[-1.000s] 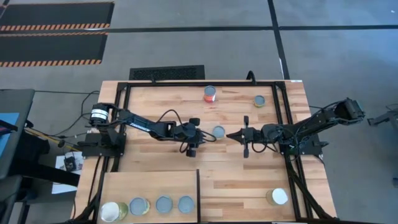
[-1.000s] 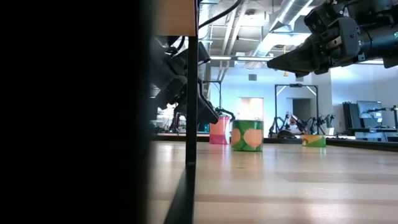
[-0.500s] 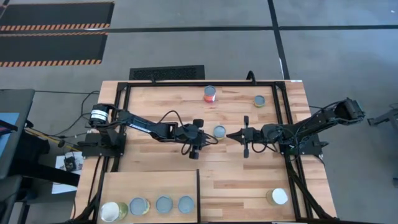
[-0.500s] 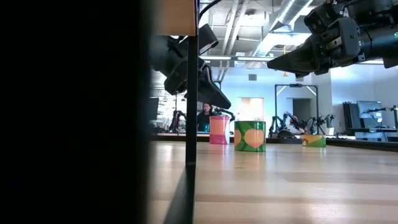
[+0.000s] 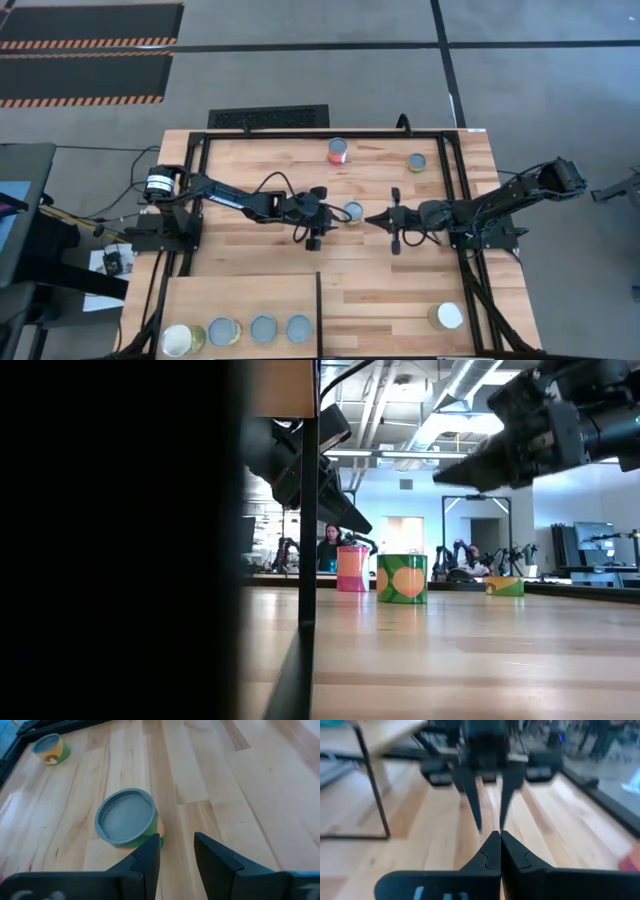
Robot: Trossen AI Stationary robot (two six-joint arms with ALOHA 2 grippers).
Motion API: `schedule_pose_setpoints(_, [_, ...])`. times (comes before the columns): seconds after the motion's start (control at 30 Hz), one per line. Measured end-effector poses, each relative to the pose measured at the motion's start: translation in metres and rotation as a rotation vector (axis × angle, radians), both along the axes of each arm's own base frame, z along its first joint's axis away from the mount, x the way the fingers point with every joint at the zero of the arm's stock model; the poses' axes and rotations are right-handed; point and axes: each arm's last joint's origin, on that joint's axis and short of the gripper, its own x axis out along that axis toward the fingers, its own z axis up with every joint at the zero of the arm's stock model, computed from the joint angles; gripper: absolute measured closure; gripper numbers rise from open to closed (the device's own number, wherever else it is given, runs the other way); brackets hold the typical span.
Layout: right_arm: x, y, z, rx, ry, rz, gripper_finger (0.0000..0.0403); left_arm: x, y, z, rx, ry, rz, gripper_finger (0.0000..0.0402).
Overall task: Pick and place cans onto a shelf
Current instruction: Put the canned peaches on the shelf
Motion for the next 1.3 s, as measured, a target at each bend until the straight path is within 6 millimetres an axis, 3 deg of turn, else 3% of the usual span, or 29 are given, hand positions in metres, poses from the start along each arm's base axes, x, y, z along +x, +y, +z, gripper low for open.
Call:
schedule_pose_setpoints(0.3, [-0.006,-0.007,-0.020,0.064,0.198,-0.099,0.0398,0.000,0.000,0.000,0.000,0.007,0.001,0.0291])
schedule_pose_setpoints(0.73, [-0.009,-0.008,-0.033,0.141,0.307,-0.148,0.0400,0.000,0.000,0.000,-0.003,0.006,0.004,0.0291])
schedule_pose_setpoints(1.1, [0.011,-0.014,-0.053,0.147,0.285,-0.179,0.0395,-0.001,0.000,-0.001,-0.003,0.010,0.005,0.0291])
schedule_pose_setpoints(1.3, [0.037,-0.013,-0.056,0.144,0.297,-0.183,0.0396,-0.001,0.000,-0.001,-0.019,0.010,-0.017,0.0291])
